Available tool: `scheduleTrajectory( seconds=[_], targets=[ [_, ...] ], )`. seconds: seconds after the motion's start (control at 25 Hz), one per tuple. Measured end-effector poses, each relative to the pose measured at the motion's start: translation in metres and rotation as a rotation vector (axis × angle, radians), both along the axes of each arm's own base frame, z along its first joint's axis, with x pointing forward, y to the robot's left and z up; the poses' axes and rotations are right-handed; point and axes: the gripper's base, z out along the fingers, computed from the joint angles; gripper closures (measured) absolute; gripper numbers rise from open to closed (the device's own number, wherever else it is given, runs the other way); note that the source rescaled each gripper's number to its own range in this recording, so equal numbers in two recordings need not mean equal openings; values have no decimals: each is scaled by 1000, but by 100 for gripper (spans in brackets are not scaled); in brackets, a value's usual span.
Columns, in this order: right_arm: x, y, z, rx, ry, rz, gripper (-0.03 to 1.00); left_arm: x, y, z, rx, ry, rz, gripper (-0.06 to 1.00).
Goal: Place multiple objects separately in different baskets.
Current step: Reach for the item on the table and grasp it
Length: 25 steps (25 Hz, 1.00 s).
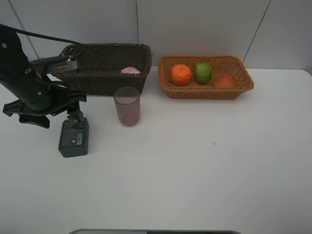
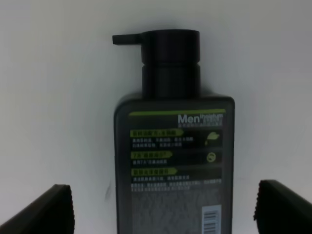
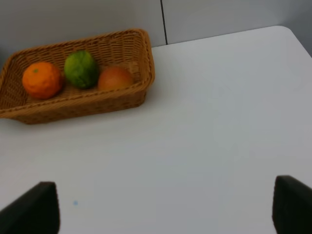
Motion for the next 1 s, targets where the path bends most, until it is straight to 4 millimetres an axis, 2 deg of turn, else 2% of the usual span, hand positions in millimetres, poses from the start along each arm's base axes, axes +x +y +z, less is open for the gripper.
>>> scheduleTrajectory(
  seconds=[0.48,0.68,0.8,1.0],
  targets=[
    [0,0,0,0,0,0,2,-3,1,-10,22,67,1,-1],
    [0,0,0,0,0,0,2,-2,0,-9,-14,69,68,-1],
    [0,0,0,0,0,0,2,-3,-1,-9,-24,75,78,-5],
    [0,0,0,0,0,0,2,-4,-1,-11,-19,95,81,-5]
  ],
)
